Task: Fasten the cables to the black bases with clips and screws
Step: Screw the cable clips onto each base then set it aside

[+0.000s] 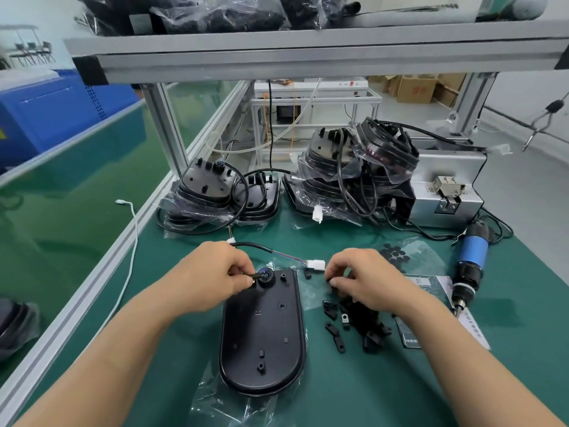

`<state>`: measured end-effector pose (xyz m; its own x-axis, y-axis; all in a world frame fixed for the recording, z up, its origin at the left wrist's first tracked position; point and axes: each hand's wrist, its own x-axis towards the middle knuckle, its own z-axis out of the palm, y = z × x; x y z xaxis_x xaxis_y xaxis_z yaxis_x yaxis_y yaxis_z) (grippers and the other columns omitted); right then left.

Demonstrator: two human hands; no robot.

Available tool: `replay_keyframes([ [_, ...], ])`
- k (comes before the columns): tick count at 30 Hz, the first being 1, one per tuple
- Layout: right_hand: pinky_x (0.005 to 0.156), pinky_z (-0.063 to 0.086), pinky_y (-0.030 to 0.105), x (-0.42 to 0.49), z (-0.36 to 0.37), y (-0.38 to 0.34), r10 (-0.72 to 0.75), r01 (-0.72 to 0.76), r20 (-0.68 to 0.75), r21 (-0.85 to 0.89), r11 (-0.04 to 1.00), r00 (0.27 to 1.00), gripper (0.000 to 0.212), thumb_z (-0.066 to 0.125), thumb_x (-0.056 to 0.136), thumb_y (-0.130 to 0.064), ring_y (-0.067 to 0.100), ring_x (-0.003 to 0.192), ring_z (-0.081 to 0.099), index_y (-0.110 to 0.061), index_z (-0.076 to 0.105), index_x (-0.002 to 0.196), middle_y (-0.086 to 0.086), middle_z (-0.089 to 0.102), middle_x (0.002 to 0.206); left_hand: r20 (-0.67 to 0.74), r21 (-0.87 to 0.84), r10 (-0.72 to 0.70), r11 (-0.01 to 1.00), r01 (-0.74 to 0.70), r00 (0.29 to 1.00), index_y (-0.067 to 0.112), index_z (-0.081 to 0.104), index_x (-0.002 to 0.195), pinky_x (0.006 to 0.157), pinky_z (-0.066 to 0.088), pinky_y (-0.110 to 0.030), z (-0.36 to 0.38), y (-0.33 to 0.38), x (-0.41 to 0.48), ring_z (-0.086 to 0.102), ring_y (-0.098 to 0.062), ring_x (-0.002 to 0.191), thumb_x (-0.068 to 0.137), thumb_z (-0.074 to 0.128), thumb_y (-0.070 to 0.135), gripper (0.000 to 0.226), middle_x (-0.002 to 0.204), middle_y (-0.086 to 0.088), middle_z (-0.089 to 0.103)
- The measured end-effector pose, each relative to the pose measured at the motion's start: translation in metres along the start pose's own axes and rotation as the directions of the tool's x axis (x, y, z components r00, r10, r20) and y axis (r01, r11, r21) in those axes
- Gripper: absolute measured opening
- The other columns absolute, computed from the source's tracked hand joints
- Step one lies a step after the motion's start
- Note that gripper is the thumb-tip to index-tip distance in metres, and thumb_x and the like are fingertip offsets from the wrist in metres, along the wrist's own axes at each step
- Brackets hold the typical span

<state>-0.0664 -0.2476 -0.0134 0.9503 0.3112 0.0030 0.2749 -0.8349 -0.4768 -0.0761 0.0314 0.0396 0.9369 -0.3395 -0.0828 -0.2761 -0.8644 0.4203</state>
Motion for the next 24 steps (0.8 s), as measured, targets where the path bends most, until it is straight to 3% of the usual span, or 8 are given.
replay_keyframes([
  [2, 0.076, 0.047, 0.023, 0.0, -0.003, 0.002, -0.004, 0.004, 0.005, -0.057, 0.998, 1.0, 0.014, 0.062, 0.093, -0.013, -0.001, 0.071, 0.054, -0.022, 0.072, 0.096, -0.006, 0.065, 0.097, 0.007, -0.018, 0.001, 1.0, -0.001, 1.0, 0.026, 0.072, 0.08, 0.058, 0.044, -0.018, -0.001, -0.001, 0.001, 0.054, -0.002, 0.056, 0.085, 0.069, 0.025, 0.006, 0.062, 0.01, 0.066],
  [6, 0.091, 0.046, 0.032, 0.0, -0.004, 0.002, 0.002, 0.008, 0.04, -0.244, 0.97, 0.999, 0.017, 0.054, 0.1, -0.017, 0.022, 0.104, 0.057, -0.016, 0.069, 0.107, 0.002, 0.061, 0.108, 0.038, -0.033, 0.004, 0.999, -0.003, 0.999, 0.027, 0.072, 0.08, 0.053, 0.038, -0.01, -0.006, 0.001, 0.003, 0.053, 0.004, 0.055, 0.08, 0.075, 0.023, 0.005, 0.063, 0.01, 0.064],
  [11, 0.095, 0.048, 0.04, -0.002, -0.012, -0.001, 0.014, 0.005, 0.067, -0.28, 0.96, 0.998, 0.029, 0.05, 0.097, -0.007, 0.028, 0.108, 0.058, -0.015, 0.069, 0.116, 0.008, 0.061, 0.113, 0.019, -0.021, 0.03, 0.999, -0.029, 0.999, 0.028, 0.07, 0.077, 0.055, 0.037, -0.006, -0.01, 0.004, 0.005, 0.054, 0.008, 0.055, 0.078, 0.076, 0.017, 0.012, 0.063, 0.012, 0.065],
  [14, 0.093, 0.05, 0.04, -0.003, -0.01, -0.005, -0.01, 0.033, 0.084, -0.28, 0.959, 0.996, 0.034, 0.049, 0.092, -0.001, 0.028, 0.102, 0.06, -0.015, 0.069, 0.116, 0.008, 0.06, 0.109, -0.007, -0.027, 0.046, 0.999, -0.047, 0.999, 0.025, 0.074, 0.08, 0.054, 0.038, -0.005, -0.009, 0.003, 0.004, 0.054, 0.008, 0.053, 0.077, 0.077, 0.015, 0.011, 0.063, 0.011, 0.065],
  [18, 0.085, 0.05, 0.039, -0.005, -0.009, -0.01, -0.098, 0.101, 0.029, -0.209, 0.973, 0.995, 0.026, 0.05, 0.081, -0.002, 0.025, 0.091, 0.058, -0.017, 0.068, 0.092, 0.003, 0.064, 0.093, -0.02, -0.054, 0.036, 0.998, -0.037, 0.999, 0.026, 0.074, 0.081, 0.052, 0.038, -0.007, -0.007, 0.0, 0.003, 0.052, 0.006, 0.048, 0.077, 0.077, 0.014, 0.012, 0.059, 0.01, 0.065],
  [24, 0.066, 0.045, 0.022, -0.005, -0.007, -0.011, -0.098, 0.096, -0.117, -0.022, 0.995, 0.988, 0.016, 0.06, 0.077, -0.007, 0.004, 0.067, 0.056, -0.02, 0.069, 0.08, -0.012, 0.062, 0.067, -0.036, -0.065, 0.035, 0.997, -0.037, 0.999, 0.03, 0.074, 0.078, 0.052, 0.039, -0.012, -0.006, -0.003, 0.004, 0.051, 0.003, 0.048, 0.077, 0.078, 0.018, 0.012, 0.058, 0.01, 0.064],
])
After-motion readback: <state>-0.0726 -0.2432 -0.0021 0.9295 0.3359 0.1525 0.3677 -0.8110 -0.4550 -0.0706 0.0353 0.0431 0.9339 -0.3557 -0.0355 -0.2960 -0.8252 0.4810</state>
